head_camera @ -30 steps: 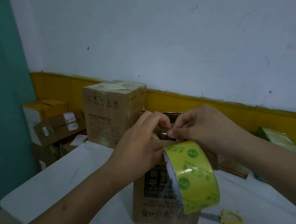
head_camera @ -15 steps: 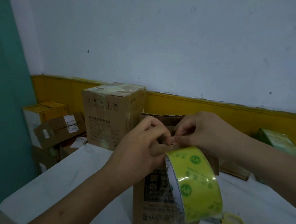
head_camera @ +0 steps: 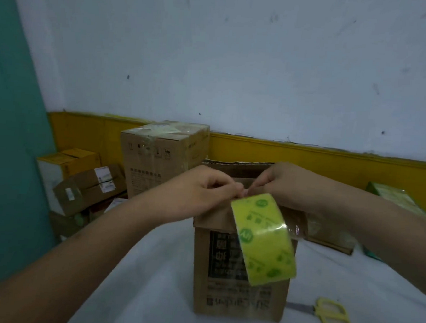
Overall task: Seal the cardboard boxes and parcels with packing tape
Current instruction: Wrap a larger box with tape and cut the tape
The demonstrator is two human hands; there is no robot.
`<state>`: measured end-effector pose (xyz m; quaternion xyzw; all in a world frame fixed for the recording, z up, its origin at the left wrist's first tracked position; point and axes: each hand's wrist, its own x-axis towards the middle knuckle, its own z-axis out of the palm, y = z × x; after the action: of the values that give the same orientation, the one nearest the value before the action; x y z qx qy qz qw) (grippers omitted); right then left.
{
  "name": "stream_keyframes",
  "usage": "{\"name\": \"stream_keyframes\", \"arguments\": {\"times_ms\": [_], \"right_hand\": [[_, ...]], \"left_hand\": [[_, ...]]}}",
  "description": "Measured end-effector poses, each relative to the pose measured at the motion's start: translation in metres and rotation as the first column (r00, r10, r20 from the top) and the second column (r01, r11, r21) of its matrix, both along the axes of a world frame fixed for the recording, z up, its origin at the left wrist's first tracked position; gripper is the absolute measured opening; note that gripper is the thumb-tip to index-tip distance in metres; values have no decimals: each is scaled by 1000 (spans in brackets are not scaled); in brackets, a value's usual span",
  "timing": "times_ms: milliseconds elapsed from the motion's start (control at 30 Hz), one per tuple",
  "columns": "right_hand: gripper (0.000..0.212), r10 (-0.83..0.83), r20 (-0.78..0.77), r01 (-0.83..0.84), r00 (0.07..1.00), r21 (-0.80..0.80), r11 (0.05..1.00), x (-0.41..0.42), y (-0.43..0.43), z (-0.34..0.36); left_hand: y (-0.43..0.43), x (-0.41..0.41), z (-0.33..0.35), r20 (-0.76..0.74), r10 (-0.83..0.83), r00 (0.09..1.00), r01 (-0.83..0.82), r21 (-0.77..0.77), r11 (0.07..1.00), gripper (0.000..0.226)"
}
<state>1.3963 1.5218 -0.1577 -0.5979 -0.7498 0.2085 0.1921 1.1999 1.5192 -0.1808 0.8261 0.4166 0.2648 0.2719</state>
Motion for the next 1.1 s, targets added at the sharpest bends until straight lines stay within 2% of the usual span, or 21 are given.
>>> {"name": "stream_keyframes", "arguments": {"times_ms": [67, 167, 233, 267, 333, 400, 433, 500, 533, 600, 667, 733, 833, 900, 1000, 1100], "right_hand": [[29, -5, -4, 5, 1000, 20, 1000, 0, -2, -2], [35, 2, 83, -11, 997, 109, 994, 0, 0, -10], [28, -1, 113, -29, 994, 266, 964, 2, 3, -18], [23, -35, 63, 8, 997, 387, 922, 3, 1, -22], [21, -81, -145, 153, 986, 593, 790, 4, -15, -30], [43, 8, -304, 212, 952, 681, 701, 2, -37, -41], [57, 53, -355, 211, 933, 663, 718, 0, -49, -47], [83, 102, -502, 189, 859, 496, 847, -2, -73, -55], [85, 100, -575, 143, 812, 362, 921, -3, -81, -59], [59, 109, -602, 14, 791, 196, 981, -5, -92, -70], [37, 141, -578, -16, 804, 215, 977, -8, -98, -83], [43, 92, -613, 15, 785, 166, 986, -10, -104, -102], [50, -59, -756, -78, 652, -144, 986, -18, -120, -136], [50, -49, -772, -100, 634, -145, 984, -17, -126, -150], [48, -77, -808, -116, 583, -177, 977, -13, -127, -149], [49, -103, -819, -136, 565, -216, 967, -16, -127, -155]], "left_hand": [[1, 7, 0, -31, 11, 999, -10, 37, 999, 21], [8, 11, -2, -97, 14, 995, -10, 43, 999, 19], [12, 11, 1, -133, 13, 991, -14, -6, 1000, 18], [14, 13, 5, -167, 13, 986, -15, -13, 1000, 18], [21, 17, 11, -231, 19, 973, -22, -8, 1000, 17], [24, 22, 16, -269, -13, 963, 6, -27, 1000, 22], [25, 23, 16, -274, -44, 961, 30, -54, 998, 23], [28, 24, 14, -244, -93, 965, 69, -102, 992, 25], [28, 23, 13, -215, -96, 972, 73, -111, 991, 26], [30, 24, 10, -211, -88, 973, 76, -65, 995, 30], [31, 27, 7, -256, -80, 963, 86, 12, 996, 33], [36, 26, 1, -270, -31, 962, 62, 105, 993, 36], [43, 22, -2, -232, 25, 972, 8, 139, 990, 35], [43, 22, -3, -238, -27, 971, 64, 149, 987, 36], [38, 22, -8, -190, -62, 980, 108, 240, 965, 26], [33, 18, -17, -153, -126, 980, 174, 363, 915, 35]]}}
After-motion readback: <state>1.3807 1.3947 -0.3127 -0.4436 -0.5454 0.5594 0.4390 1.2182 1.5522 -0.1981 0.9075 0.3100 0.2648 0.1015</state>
